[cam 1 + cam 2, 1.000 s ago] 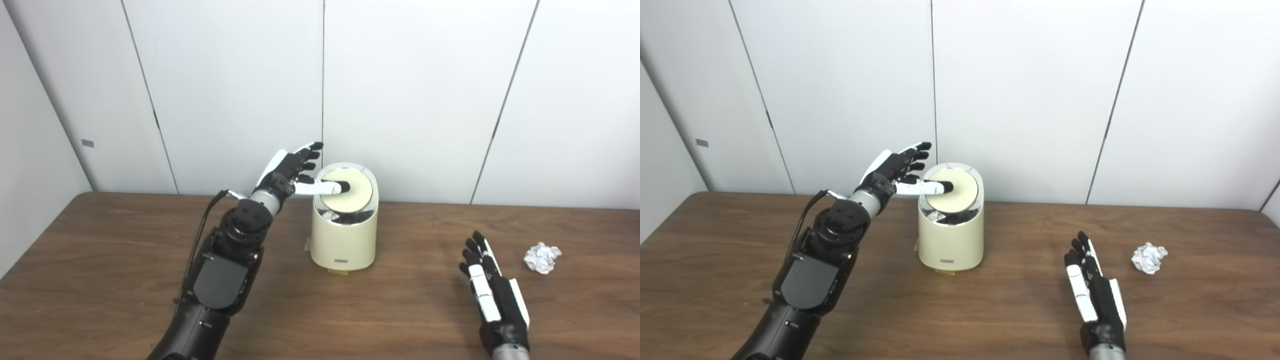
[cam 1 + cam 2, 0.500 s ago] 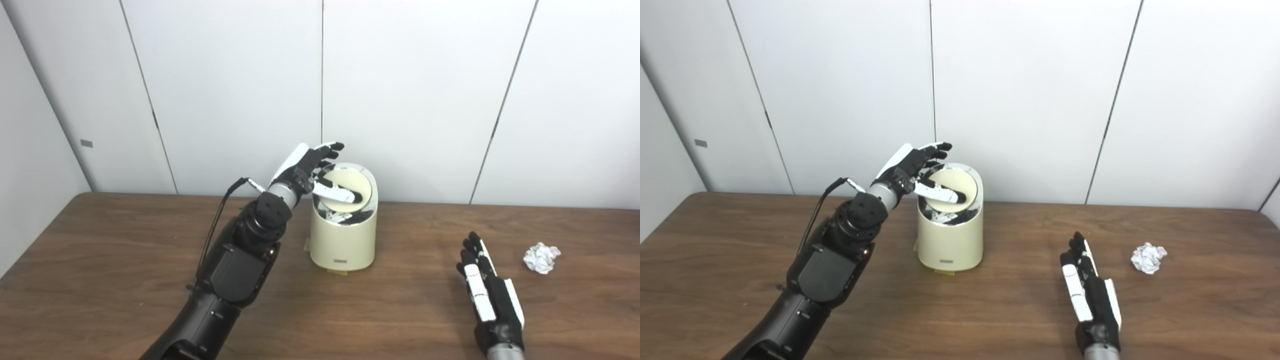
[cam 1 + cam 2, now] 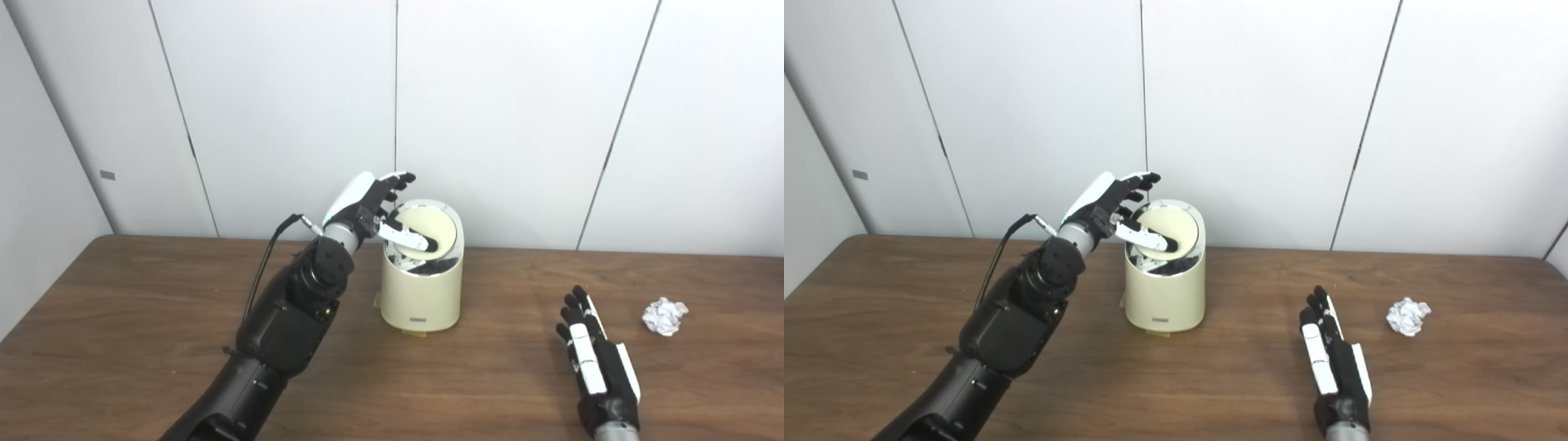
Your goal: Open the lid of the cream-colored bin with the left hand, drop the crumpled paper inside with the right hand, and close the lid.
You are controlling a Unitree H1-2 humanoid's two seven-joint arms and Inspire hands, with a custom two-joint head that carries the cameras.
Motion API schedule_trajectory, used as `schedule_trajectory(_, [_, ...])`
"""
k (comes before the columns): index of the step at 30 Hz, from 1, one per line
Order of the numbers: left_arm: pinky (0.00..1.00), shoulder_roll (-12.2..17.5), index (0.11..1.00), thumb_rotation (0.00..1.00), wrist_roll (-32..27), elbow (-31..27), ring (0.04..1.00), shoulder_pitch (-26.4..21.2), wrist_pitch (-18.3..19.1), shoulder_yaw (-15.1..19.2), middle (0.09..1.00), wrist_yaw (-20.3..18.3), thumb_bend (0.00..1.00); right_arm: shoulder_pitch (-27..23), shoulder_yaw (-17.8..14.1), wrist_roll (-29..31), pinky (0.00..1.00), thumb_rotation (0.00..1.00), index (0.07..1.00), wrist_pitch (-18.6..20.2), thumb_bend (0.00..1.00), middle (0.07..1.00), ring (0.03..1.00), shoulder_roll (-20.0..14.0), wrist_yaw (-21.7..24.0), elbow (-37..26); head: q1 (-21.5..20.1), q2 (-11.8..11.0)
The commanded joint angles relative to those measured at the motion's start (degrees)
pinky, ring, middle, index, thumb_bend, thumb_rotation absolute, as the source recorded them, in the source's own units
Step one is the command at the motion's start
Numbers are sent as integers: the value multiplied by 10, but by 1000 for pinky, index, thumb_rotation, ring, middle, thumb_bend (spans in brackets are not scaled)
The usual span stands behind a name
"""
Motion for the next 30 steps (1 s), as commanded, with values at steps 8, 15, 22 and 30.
schedule_trajectory(8, [741,27,925,0,74,-17,908,-36,-42,-38,917,18,861,4,-2,16,951,816,967,15,543,968,970,-1,7,-40,1,16])
schedule_trajectory(15, [822,43,925,0,129,-13,928,-33,-71,-78,929,13,886,6,-8,35,962,812,964,25,551,969,977,4,6,-55,7,23])
schedule_trajectory(22, [805,60,923,0,198,-6,886,-36,-88,-129,909,-6,944,5,-8,42,971,810,967,23,556,971,982,3,8,-57,9,26])
schedule_trajectory(30, [786,51,927,0,187,-10,884,-30,-88,-116,908,-23,945,3,-13,50,980,790,964,33,562,968,982,4,5,-61,10,28])
